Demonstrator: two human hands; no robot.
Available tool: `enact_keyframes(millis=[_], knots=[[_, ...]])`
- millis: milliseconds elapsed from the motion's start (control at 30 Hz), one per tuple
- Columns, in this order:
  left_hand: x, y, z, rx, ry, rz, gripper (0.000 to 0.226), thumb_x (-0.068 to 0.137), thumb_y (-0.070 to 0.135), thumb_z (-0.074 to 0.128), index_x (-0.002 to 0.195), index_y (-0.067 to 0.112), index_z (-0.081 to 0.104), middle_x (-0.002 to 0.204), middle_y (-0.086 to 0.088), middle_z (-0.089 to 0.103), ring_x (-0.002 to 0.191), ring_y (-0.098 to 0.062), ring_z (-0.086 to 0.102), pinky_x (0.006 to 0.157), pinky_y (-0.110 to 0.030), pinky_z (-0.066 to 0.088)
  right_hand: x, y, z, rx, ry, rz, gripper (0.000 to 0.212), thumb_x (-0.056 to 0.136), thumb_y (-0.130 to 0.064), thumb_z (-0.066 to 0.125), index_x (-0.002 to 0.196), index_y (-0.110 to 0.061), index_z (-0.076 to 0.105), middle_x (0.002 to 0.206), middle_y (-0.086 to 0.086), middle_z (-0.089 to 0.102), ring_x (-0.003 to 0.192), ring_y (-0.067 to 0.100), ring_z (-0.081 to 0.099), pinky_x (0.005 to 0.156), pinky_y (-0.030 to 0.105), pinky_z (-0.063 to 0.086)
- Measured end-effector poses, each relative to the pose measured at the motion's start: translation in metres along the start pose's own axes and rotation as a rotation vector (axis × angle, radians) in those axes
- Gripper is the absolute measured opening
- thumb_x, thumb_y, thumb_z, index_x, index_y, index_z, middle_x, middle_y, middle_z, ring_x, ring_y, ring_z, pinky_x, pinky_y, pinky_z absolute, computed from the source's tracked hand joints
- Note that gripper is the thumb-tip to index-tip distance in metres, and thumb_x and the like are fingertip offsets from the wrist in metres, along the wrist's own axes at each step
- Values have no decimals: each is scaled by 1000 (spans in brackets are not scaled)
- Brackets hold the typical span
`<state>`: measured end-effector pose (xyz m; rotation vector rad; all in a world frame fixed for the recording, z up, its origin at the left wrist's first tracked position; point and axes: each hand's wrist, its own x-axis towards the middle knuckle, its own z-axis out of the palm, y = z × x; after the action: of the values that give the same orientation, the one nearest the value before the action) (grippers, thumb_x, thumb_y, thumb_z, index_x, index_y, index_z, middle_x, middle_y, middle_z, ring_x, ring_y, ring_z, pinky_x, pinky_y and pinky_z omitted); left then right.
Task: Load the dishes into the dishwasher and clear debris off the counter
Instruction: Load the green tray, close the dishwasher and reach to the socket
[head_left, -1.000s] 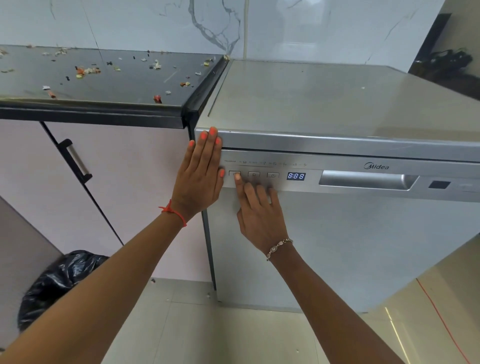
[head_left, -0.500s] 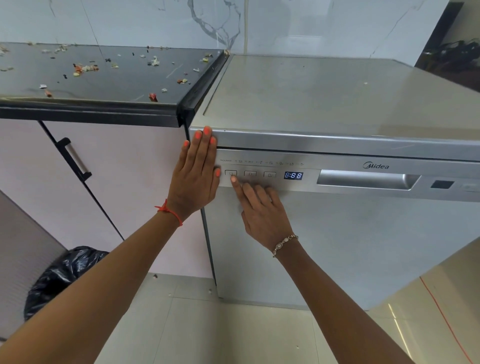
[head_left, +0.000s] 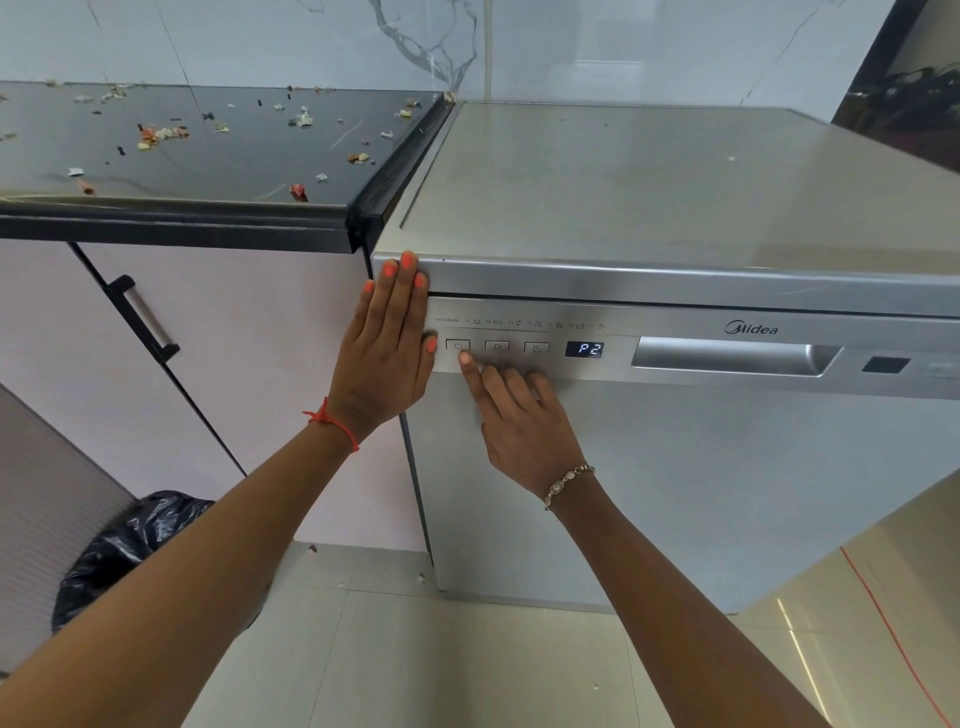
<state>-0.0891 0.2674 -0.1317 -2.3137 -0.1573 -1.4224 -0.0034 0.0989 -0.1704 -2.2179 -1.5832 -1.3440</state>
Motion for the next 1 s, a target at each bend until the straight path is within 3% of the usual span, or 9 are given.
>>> enact_keyframes(millis=[133,267,400,567,667,767,833,933,1000], knots=[[1,1,-1,-9,-2,-7,59,102,31,18,147,10,-13,144,-22,17,144,-17,-14,118,-31,-3,1,0,-1,0,2,-10,71,72,-21,59,136,-4,32,104,5,63,96,22,42,85,35,33],[-1,0,-1,4,-10,11,59,102,31,19,147,9,-12,156,-12,-11,144,-19,-13,119,-32,-2,1,2,-2,32,-9,-24,75,69,-24,65,135,-5,33,105,4,63,96,21,44,85,35,33],[-1,0,-4,6,-47,-12,60,102,30,20,147,8,-12,145,-22,17,144,-19,-13,118,-33,-2,1,1,-5,53,-34,-22,71,71,-21,60,135,-4,33,105,4,63,97,21,44,85,35,34],[1,5,-23,25,-148,-46,63,102,28,28,147,7,-9,150,-19,13,145,-21,-10,119,-34,2,6,-1,-23,143,-172,8,70,69,-19,60,133,-5,34,106,4,62,95,22,57,87,37,45],[7,11,-49,-27,-286,-82,67,99,27,33,148,7,-9,157,-10,-12,145,-21,-7,119,-34,5,17,4,-44,251,-282,-24,72,62,-17,71,128,-3,47,102,6,64,91,21,62,81,33,52],[21,16,-81,-180,-482,-167,70,95,32,37,149,6,0,157,-11,0,145,-23,4,119,-34,11,32,11,-71,345,-419,-32,64,49,-15,80,110,-6,65,86,4,67,78,18,65,61,23,52],[38,15,-104,-268,-617,-220,69,93,31,40,147,3,8,155,-13,13,144,-23,11,118,-33,13,51,20,-100,388,-541,-30,49,60,-12,75,107,-5,64,91,7,67,82,19,65,64,25,52],[61,10,-131,-391,-807,-289,67,92,34,35,147,3,12,155,-9,14,144,-20,14,118,-31,16,78,35,-136,355,-710,-113,30,87,-7,46,116,-2,54,112,15,59,103,29,58,83,35,46],[73,3,-148,-486,-895,-330,68,91,42,27,147,8,11,154,-1,7,144,-15,10,117,-31,18,95,46,-163,324,-737,-195,20,81,-11,55,98,-8,63,94,11,66,87,26,64,73,32,49]])
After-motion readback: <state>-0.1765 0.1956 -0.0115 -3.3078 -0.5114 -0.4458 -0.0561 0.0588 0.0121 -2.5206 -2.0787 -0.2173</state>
